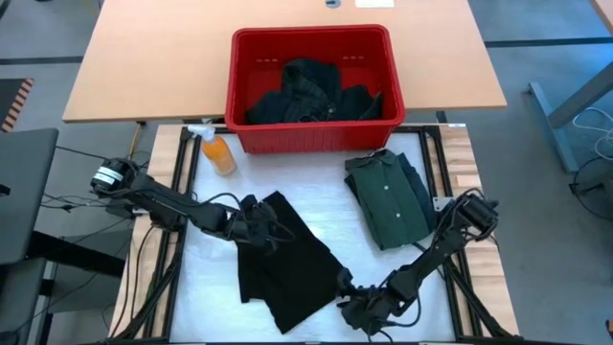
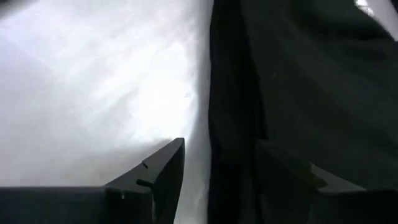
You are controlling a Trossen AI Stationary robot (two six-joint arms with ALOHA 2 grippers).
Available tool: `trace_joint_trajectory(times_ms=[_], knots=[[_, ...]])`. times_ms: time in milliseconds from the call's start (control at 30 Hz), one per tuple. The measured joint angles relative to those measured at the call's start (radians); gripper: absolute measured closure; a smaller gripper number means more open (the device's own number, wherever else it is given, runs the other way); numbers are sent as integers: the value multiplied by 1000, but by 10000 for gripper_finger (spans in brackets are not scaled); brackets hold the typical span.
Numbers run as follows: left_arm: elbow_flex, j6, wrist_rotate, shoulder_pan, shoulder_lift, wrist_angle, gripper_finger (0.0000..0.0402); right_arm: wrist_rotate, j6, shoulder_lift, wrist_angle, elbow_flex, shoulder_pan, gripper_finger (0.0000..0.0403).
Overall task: Fold laundry
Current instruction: Fold the black shirt
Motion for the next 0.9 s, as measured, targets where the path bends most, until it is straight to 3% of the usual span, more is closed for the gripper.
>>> trace_joint_trajectory(times_ms=[200, 567, 900], knots=[[-13, 16, 17, 0, -1, 81, 303, 63, -15, 48, 6, 13, -22, 181], [-13, 13, 41, 0, -1, 75, 303, 50, 5, 48, 5, 11, -77, 182], [-13, 27, 38, 8, -1, 83, 303, 101, -8, 43, -9, 47, 18, 182]])
